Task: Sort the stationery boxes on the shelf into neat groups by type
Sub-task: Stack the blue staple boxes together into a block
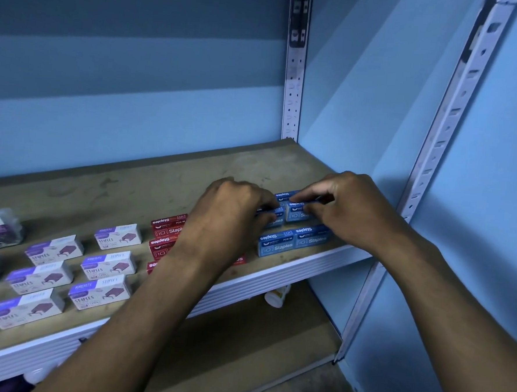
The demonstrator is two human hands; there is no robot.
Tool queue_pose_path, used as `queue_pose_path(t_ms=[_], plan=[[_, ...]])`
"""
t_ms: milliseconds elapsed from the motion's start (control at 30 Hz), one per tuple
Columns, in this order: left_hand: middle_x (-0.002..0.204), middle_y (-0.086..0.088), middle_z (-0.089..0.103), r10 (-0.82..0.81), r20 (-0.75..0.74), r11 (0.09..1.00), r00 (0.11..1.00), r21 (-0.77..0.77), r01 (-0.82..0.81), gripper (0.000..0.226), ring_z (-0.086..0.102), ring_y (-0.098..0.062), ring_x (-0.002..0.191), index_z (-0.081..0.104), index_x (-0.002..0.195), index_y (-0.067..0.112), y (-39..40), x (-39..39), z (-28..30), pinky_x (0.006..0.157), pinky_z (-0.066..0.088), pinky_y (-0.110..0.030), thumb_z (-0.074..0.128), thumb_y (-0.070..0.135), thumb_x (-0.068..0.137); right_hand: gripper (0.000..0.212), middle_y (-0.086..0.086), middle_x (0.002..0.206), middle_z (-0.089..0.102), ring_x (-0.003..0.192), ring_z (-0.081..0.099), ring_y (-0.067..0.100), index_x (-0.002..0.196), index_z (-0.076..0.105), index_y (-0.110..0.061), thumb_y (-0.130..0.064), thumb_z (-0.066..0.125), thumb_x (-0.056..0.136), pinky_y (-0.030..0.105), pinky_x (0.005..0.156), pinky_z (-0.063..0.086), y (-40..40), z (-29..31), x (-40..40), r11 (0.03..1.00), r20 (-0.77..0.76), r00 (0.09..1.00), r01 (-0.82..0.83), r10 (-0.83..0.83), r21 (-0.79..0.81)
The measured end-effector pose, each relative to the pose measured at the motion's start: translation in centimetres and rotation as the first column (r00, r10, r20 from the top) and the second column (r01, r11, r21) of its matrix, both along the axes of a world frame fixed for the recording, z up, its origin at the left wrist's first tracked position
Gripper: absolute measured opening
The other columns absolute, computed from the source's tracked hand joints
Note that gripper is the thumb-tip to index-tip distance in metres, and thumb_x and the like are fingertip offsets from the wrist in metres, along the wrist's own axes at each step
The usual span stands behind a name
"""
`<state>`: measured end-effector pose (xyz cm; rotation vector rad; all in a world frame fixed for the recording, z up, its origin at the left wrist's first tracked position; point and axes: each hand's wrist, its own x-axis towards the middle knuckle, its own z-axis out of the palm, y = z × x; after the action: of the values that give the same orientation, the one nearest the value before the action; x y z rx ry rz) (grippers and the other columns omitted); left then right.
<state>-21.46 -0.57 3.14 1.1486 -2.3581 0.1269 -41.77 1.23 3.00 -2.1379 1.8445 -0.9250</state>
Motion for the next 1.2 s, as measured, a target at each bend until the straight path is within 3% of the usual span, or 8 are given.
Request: queue_pose_path(t_ms=[467,533,600,667,767,867,1000,1200], plan=[[0.105,0.01,0.073,-0.038,-0.044,0.996,0.998,0.077,0.041,0.024,0.061,-0.008,0.089,0.073,0.111,0.031,1.7,0.3,0.4,0.08,0.052,-0.029,0.068,0.034,0.088,0.027,-0.028,0.093,0.063,0.083,0.06,-0.003,0.102,0.078,-0.04,-0.016,0.074,0.089,0.011,0.071,0.045,2.1,0.7,0.3,0.999,-0.041,0.998,-0.046,0.046,0.014],[0.105,0.011,0.073,-0.043,-0.047,0.994,0.998,0.094,0.047,0.023,0.06,-0.008,0.088,0.073,0.11,0.032,1.6,0.2,0.3,0.09,0.052,-0.034,0.069,0.034,0.088,0.027,-0.022,0.1,0.069,0.083,0.061,-0.001,0.102,0.078,-0.04,-0.017,0.074,0.088,0.013,0.072,0.047,2.1,0.6,0.2,0.999,-0.048,0.998,-0.039,0.04,0.023],[0.106,0.011,0.074,-0.053,-0.052,0.993,0.997,0.105,0.058,0.022,0.062,-0.008,0.088,0.073,0.11,0.031,1.5,0.2,0.1,0.112,0.039,-0.036,0.069,0.033,0.088,0.026,-0.019,0.103,0.072,0.082,0.061,-0.001,0.102,0.079,-0.04,-0.018,0.074,0.089,0.015,0.072,0.048,2.2,0.5,0.2,0.999,-0.057,0.998,-0.038,0.04,0.035],[0.106,0.011,0.075,-0.053,-0.064,0.989,0.997,0.134,0.062,0.022,0.066,-0.009,0.091,0.074,0.109,0.03,1.3,0.2,-0.1,0.119,0.03,-0.035,0.069,0.032,0.088,0.025,-0.017,0.105,0.074,0.084,0.062,0.002,0.102,0.079,-0.039,-0.018,0.072,0.09,0.02,0.074,0.052,2.3,0.6,0.3,0.998,-0.069,0.997,-0.038,0.041,0.052],[0.104,0.01,0.074,-0.041,-0.092,0.977,0.995,0.206,0.06,0.02,0.065,-0.008,0.089,0.075,0.107,0.034,1.2,0.2,-0.3,0.099,0.05,-0.039,0.069,0.033,0.088,0.025,-0.015,0.106,0.074,0.082,0.061,0.0,0.101,0.079,-0.039,-0.018,0.07,0.091,0.02,0.076,0.051,2.4,0.5,0.4,0.997,-0.079,0.996,-0.03,0.036,0.074],[0.105,0.009,0.074,-0.041,-0.104,0.967,0.994,0.246,0.065,0.02,0.064,-0.006,0.087,0.075,0.107,0.035,1.1,0.2,-0.4,0.081,0.056,-0.036,0.068,0.032,0.089,0.027,-0.014,0.105,0.074,0.079,0.059,-0.004,0.101,0.079,-0.038,-0.016,0.067,0.093,0.012,0.072,0.047,2.5,0.5,0.4,0.995,-0.082,0.996,-0.027,0.034,0.091],[0.105,0.012,0.073,-0.038,-0.092,0.964,0.995,0.257,0.061,0.019,0.062,-0.004,0.085,0.075,0.107,0.035,1.2,0.3,-0.3,0.079,0.055,-0.033,0.066,0.032,0.091,0.027,-0.015,0.104,0.072,0.079,0.057,-0.007,0.101,0.079,-0.037,-0.016,0.063,0.095,0.006,0.068,0.04,2.6,0.5,0.5,0.993,-0.077,0.997,-0.023,0.032,0.12],[0.107,0.016,0.072,-0.041,-0.093,0.968,0.995,0.242,0.063,0.034,0.062,0.001,0.083,0.073,0.111,0.032,1.4,0.3,-0.5,0.08,0.057,-0.031,0.067,0.052,0.083,0.036,-0.022,0.112,0.064,0.098,0.061,-0.002,0.119,0.067,-0.042,-0.021,0.066,0.089,0.014,0.078,0.048,2.9,0.9,-0.2,0.97,0.016,0.998,-0.071,0.069,0.234]])
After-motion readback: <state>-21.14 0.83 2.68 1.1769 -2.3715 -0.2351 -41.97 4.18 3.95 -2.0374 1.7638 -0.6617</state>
